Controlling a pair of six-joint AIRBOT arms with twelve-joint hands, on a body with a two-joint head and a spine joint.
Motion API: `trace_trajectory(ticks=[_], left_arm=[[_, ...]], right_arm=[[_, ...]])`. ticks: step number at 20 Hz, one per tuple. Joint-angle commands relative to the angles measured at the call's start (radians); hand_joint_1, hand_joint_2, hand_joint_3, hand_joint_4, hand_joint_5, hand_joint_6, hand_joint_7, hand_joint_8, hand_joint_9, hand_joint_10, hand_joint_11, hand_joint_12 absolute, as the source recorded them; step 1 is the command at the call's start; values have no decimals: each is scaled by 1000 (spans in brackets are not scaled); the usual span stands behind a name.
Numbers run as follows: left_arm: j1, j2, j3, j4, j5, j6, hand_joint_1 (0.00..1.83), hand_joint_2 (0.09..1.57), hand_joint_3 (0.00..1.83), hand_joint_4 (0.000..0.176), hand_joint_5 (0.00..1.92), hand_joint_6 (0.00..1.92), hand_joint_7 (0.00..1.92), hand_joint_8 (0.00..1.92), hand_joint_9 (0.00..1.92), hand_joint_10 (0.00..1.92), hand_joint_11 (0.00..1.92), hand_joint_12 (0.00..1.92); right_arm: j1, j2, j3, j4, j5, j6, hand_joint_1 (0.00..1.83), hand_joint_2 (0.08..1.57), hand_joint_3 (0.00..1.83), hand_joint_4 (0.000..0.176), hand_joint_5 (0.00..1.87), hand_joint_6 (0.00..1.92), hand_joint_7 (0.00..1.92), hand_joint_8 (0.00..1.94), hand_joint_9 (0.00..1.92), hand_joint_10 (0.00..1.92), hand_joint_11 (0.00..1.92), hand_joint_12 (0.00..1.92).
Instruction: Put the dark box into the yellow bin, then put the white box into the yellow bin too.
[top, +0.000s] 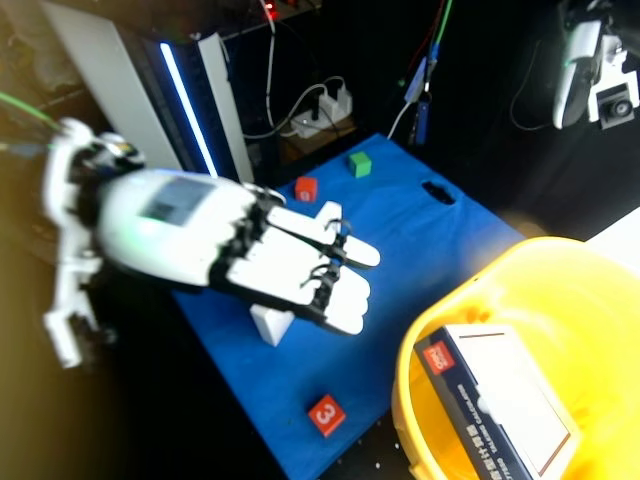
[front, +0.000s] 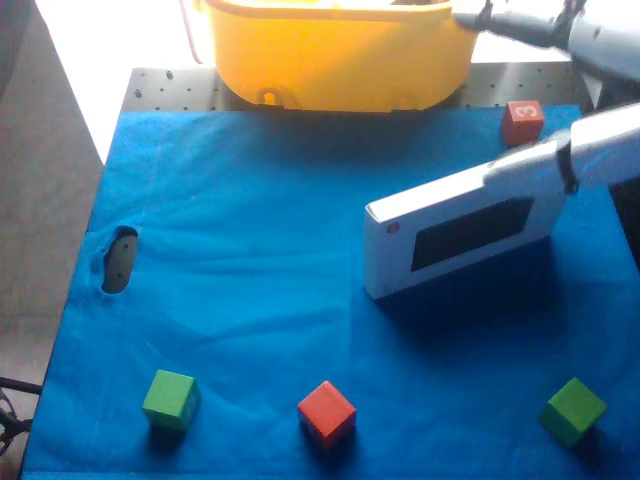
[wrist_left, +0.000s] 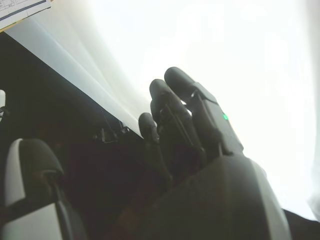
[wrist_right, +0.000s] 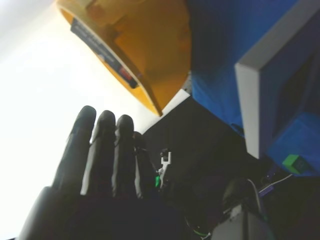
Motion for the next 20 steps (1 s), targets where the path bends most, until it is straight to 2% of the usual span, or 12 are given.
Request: trace_trajectory(ticks=[1, 4, 5, 7, 10, 11, 13, 14, 15, 18, 19, 20], left_arm=[[-9, 7, -1, -56, -106, -3, 1119, 795, 0, 34, 586, 0, 505, 0, 575, 0, 201, 924], [-10, 11, 0, -59, -102, -3, 1123, 821, 3, 24, 520, 0, 416, 0, 499, 0, 192, 799], [-11, 12, 0, -61, -102, -3, 1109, 845, 0, 39, 498, 2, 395, 9, 460, 1, 52, 983], [-11, 14, -1, -62, -103, -3, 1191, 856, 0, 0, 515, 10, 426, 21, 484, 14, 58, 1051], [-11, 18, -6, -65, -108, -4, 1243, 879, 0, 0, 498, 1, 476, 3, 592, 7, 277, 848], [-12, 23, -8, -67, -109, -4, 1157, 861, 0, 0, 501, 1, 502, 4, 585, 2, 99, 1220], [-13, 35, -17, -70, -111, -3, 1190, 859, 2, 0, 618, 26, 564, 14, 621, 17, 60, 1502], [-15, 39, -21, -70, -113, -1, 1197, 875, 4, 0, 557, 12, 493, 7, 584, 11, 71, 1310], [-16, 43, -27, -76, -118, 1, 1182, 891, 3, 0, 584, 17, 568, 20, 640, 27, 118, 1257], [-16, 53, -35, -91, -129, 5, 1129, 893, 1, 8, 510, 3, 483, 0, 519, 1, 6, 1181], [-16, 60, -41, -96, -130, 8, 1162, 906, 2, 7, 503, 2, 481, 0, 533, 8, 0, 1335], [-16, 65, -45, -99, -131, 11, 1194, 948, 8, 0, 491, 3, 482, 1, 565, 15, 56, 1250]], right_arm=[[4, -1, 4, 16, 120, 0, 90, 844, 0, 0, 126, 5, 310, 7, 257, 6, 137, 277], [-30, -15, 4, 17, 119, 0, 110, 808, 0, 0, 124, 1, 305, 1, 287, 6, 140, 361], [-44, -19, 4, 19, 119, 0, 119, 800, 5, 0, 116, 1, 304, 0, 295, 3, 48, 512], [-71, -26, 4, 29, 119, 1, 148, 790, 0, 12, 123, 0, 330, 2, 283, 2, 1, 570], [-104, -47, 15, 41, 119, 1, 151, 818, 3, 0, 103, 0, 267, 0, 252, 0, 0, 546], [-110, -57, 23, 47, 119, 1, 285, 819, 2, 0, 120, 3, 283, 4, 222, 0, 0, 440], [-115, -75, 38, 59, 119, 1, 566, 924, 12, 0, 164, 5, 337, 5, 308, 7, 12, 456], [-116, -79, 41, 62, 119, 1, 829, 946, 4, 0, 258, 6, 422, 7, 413, 12, 119, 480], [-118, -84, 49, 69, 119, 1, 999, 941, 2, 0, 376, 1, 532, 1, 588, 10, 414, 387], [-125, -105, 72, 88, 119, 1, 1221, 961, 0, 0, 644, 0, 787, 1, 921, 5, 876, 152], [-129, -117, 83, 99, 119, 1, 1271, 976, 1, 0, 807, 15, 919, 14, 1030, 13, 978, 177], [-131, -123, 88, 107, 119, 1, 1373, 1024, 21, 0, 934, 623, 1129, 447, 1122, 744, 1081, 538]])
